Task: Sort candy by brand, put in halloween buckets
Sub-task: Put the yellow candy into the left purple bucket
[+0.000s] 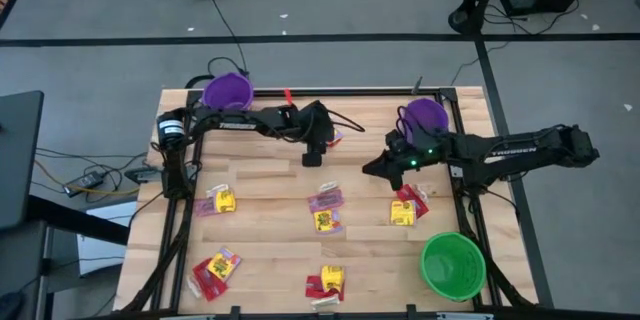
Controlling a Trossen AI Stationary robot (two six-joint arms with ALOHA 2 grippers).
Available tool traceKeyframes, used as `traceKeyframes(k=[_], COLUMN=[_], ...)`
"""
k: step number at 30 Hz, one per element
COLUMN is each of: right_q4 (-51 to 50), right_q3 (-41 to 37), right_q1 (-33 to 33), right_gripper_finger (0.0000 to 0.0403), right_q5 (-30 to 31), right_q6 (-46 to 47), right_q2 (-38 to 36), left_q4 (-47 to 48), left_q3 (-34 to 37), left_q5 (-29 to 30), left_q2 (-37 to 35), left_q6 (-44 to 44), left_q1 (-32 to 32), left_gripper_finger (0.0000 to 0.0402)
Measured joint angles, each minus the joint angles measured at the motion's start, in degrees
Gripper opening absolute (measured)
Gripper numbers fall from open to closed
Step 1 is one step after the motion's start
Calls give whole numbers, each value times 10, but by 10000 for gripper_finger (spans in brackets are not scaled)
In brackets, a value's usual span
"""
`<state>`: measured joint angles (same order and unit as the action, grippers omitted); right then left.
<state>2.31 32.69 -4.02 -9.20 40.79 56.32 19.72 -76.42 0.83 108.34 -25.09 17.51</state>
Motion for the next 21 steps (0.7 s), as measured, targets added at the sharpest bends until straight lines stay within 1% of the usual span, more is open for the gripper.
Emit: traceKeyframes(k=[3, 5, 7, 9, 13, 16, 18, 21], right_q4=[-34, -45, -46, -45, -43, -43, -42, -41], right_q3=[0, 0, 0, 0, 0, 0, 0, 0], right_q1=[8, 11, 14, 15, 14, 14, 14, 12], right_gripper_finger=[80, 80, 80, 80, 80, 80, 80, 80], right_q5=[24, 30, 30, 35, 56, 66, 67, 67], right_q6=[-10, -17, -28, -37, -39, -44, -49, -60], right_q2=[-3, -3, -3, -3, -3, -3, -3, -3], left_q4=[-2, -2, -9, -24, -36, -42, -46, -62], left_q3=[0, 0, 0, 0, 0, 0, 0, 0], left_q5=[17, 42, 61, 72, 104, 112, 112, 111], left_q2=[21, 39, 55, 66, 83, 84, 84, 84], left_q6=[-22, -43, -70, -89, -92, -92, -91, -90], left_q1=[5, 6, 5, 5, 5, 9, 12, 18], left_gripper_finger=[195, 218, 234, 240, 235, 221, 206, 172])
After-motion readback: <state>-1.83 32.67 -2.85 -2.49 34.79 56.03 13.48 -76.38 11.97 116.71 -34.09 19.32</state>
